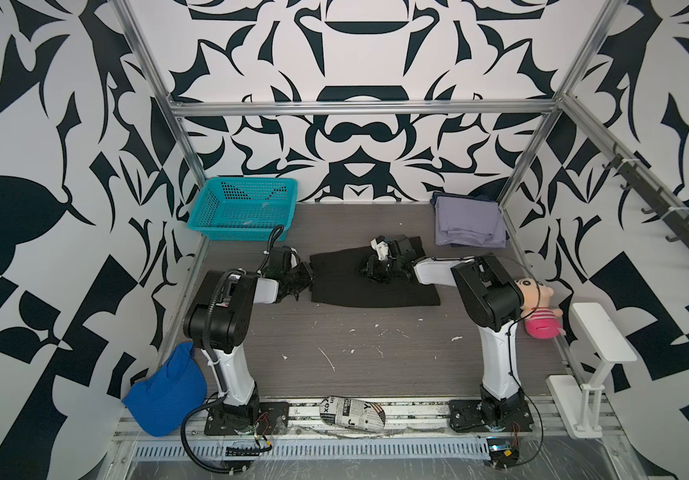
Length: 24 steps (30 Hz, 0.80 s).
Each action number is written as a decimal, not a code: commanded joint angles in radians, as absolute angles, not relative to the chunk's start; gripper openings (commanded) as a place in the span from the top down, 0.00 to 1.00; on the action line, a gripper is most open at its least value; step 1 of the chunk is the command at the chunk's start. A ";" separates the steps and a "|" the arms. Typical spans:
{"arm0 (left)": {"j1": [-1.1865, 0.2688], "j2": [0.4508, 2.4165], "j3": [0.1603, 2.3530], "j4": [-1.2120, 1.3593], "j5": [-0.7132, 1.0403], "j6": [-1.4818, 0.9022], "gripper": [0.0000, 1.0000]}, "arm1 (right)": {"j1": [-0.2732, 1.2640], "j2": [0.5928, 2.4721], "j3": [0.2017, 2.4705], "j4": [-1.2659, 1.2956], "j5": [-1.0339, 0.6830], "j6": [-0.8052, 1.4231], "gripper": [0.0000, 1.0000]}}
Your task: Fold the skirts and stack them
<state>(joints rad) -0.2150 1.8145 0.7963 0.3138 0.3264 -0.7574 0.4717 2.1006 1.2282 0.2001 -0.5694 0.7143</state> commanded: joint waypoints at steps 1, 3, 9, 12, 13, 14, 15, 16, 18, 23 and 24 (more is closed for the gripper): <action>-0.192 1.735 0.778 0.098 0.259 -0.702 1.00 | 0.465 1.988 1.248 0.091 -0.537 0.635 0.69; -0.183 1.697 0.799 -0.003 0.216 -0.663 1.00 | 0.450 1.949 1.247 0.040 -0.521 0.603 0.69; -0.176 1.609 0.840 -0.178 0.091 -0.582 1.00 | 0.420 1.982 1.306 -0.163 -0.448 0.491 0.68; -0.176 1.594 0.867 -0.213 0.071 -0.574 1.00 | 0.420 2.027 1.293 -0.144 -0.444 0.492 0.68; -0.176 1.588 0.879 -0.227 0.068 -0.569 1.00 | 0.419 2.039 1.292 -0.143 -0.442 0.492 0.69; -0.177 1.585 0.891 -0.242 0.051 -0.566 1.00 | 0.417 2.045 1.289 -0.138 -0.437 0.494 0.69; -0.179 1.578 0.900 -0.257 0.038 -0.565 1.00 | 0.417 2.053 1.284 -0.131 -0.432 0.496 0.69; -0.179 1.569 0.909 -0.266 0.033 -0.561 1.00 | 0.417 2.062 1.282 -0.124 -0.435 0.498 0.69; -0.186 1.553 0.934 -0.297 0.013 -0.555 1.00 | 0.417 2.077 1.280 -0.117 -0.439 0.503 0.70; -0.262 1.532 1.036 -0.386 -0.061 -0.535 1.00 | 0.417 2.095 1.259 -0.076 -0.449 0.524 0.72; -0.281 1.531 1.055 -0.401 -0.080 -0.536 1.00 | 0.417 2.097 1.251 -0.060 -0.455 0.533 0.72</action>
<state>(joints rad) -0.2428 1.5631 0.9970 -0.3161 -0.0086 -0.5564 0.4122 2.0701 1.2827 -0.0406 -0.4728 0.5217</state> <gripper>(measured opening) 0.130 0.281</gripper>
